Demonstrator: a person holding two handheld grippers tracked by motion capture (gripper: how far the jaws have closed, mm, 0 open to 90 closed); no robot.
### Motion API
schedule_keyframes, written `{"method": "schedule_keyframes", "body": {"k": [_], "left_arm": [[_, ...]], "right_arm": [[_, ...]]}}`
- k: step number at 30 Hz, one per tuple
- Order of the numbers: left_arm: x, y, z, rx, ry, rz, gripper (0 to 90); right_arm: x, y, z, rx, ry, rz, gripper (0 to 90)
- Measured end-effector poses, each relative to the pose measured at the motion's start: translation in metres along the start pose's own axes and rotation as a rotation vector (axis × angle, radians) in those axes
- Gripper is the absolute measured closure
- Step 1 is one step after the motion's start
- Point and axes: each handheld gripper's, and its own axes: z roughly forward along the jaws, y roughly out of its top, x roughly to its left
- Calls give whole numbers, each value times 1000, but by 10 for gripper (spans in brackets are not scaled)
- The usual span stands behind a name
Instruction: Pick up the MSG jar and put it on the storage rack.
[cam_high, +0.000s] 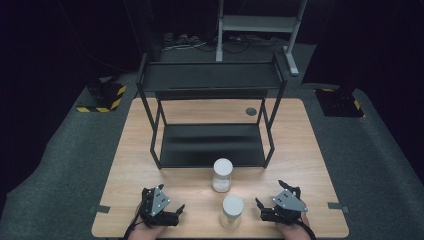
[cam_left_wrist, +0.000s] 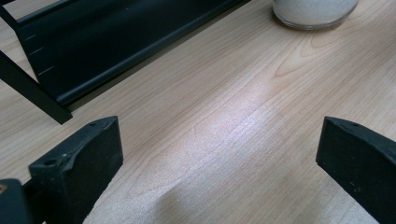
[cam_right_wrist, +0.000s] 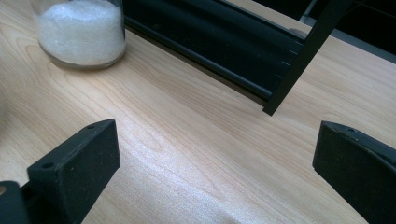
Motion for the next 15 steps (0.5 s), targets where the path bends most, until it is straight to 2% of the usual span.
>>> {"method": "schedule_keyframes", "body": {"k": [10,15], "left_arm": [[5,-5,-4,-34,-14,-29,9],[7,-3,-11,-79,-26,-46,8]], "right_arm": [[-1,0,0,1,3,5,0],[-1,0,0,0,6,0,0]]}}
